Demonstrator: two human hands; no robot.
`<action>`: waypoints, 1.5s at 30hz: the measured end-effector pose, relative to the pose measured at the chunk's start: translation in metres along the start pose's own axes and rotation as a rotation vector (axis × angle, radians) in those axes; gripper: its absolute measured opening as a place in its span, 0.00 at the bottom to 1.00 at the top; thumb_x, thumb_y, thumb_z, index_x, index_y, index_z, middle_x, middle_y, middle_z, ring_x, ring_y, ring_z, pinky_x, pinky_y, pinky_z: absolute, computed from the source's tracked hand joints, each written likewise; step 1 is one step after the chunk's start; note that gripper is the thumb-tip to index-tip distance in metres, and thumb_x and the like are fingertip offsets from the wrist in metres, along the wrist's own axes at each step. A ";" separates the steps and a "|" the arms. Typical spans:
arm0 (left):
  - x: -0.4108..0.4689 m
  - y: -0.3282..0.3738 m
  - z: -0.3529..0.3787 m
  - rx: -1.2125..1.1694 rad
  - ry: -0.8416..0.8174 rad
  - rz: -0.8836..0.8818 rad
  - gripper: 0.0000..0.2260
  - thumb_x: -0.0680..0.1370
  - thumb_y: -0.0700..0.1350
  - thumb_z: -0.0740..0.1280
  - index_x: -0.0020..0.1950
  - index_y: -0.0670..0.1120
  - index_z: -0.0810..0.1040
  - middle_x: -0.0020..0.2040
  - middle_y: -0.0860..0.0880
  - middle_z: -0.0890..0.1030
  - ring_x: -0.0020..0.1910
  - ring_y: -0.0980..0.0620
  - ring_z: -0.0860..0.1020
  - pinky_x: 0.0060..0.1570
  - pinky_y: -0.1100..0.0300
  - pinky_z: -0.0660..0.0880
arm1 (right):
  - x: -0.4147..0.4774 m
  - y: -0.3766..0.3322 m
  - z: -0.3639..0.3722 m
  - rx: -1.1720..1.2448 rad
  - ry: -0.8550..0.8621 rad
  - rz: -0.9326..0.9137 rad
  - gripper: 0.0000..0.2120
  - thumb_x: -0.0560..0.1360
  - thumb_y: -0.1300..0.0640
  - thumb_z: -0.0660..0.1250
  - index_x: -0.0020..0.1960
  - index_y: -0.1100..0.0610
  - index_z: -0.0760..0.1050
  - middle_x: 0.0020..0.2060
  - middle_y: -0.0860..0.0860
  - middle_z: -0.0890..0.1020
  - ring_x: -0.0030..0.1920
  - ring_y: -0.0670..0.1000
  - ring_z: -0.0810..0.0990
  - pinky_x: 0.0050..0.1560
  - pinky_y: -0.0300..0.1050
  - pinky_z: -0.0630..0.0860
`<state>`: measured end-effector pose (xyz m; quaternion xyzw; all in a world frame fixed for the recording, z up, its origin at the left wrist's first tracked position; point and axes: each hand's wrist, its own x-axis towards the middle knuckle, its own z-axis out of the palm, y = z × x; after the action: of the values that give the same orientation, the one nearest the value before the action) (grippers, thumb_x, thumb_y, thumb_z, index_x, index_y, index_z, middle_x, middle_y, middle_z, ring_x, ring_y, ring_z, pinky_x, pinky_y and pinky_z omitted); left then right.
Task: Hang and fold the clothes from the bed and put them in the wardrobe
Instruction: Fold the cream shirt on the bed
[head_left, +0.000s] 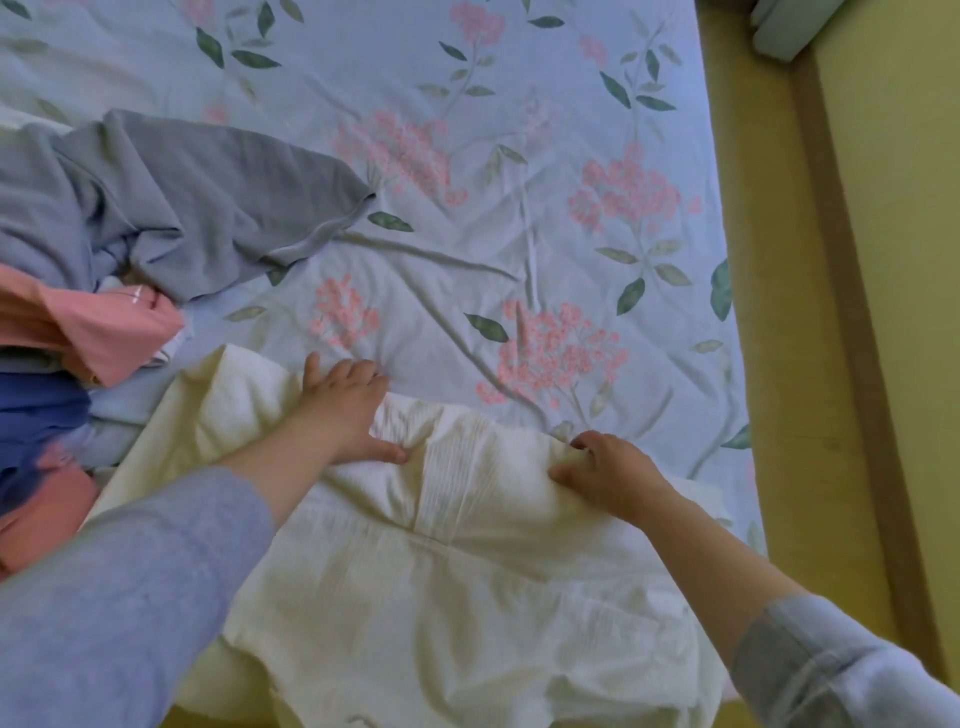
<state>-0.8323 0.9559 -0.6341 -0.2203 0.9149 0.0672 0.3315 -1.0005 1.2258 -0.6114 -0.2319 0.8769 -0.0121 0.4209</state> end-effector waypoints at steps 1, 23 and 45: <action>0.005 -0.003 -0.004 -0.023 -0.024 0.054 0.42 0.63 0.75 0.65 0.69 0.52 0.66 0.69 0.50 0.68 0.70 0.47 0.65 0.68 0.45 0.56 | 0.002 0.000 0.000 0.010 -0.018 -0.034 0.15 0.75 0.41 0.66 0.50 0.53 0.77 0.46 0.49 0.80 0.49 0.52 0.79 0.49 0.46 0.73; 0.071 0.024 -0.048 -0.282 0.307 0.041 0.34 0.79 0.58 0.62 0.80 0.51 0.50 0.80 0.47 0.47 0.79 0.46 0.47 0.76 0.49 0.51 | 0.045 -0.013 -0.039 -0.027 0.306 -0.480 0.28 0.76 0.45 0.65 0.74 0.51 0.65 0.75 0.51 0.63 0.76 0.53 0.59 0.75 0.54 0.57; -0.013 0.015 0.008 -0.195 0.180 0.332 0.14 0.63 0.33 0.73 0.45 0.45 0.78 0.43 0.49 0.76 0.40 0.49 0.76 0.38 0.60 0.71 | 0.022 0.019 -0.004 -0.292 0.087 -0.448 0.32 0.78 0.57 0.63 0.79 0.48 0.55 0.80 0.46 0.51 0.78 0.51 0.57 0.72 0.45 0.64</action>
<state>-0.8252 0.9759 -0.6326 -0.1026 0.9537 0.1891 0.2100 -1.0229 1.2329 -0.6288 -0.4777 0.8134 0.0115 0.3316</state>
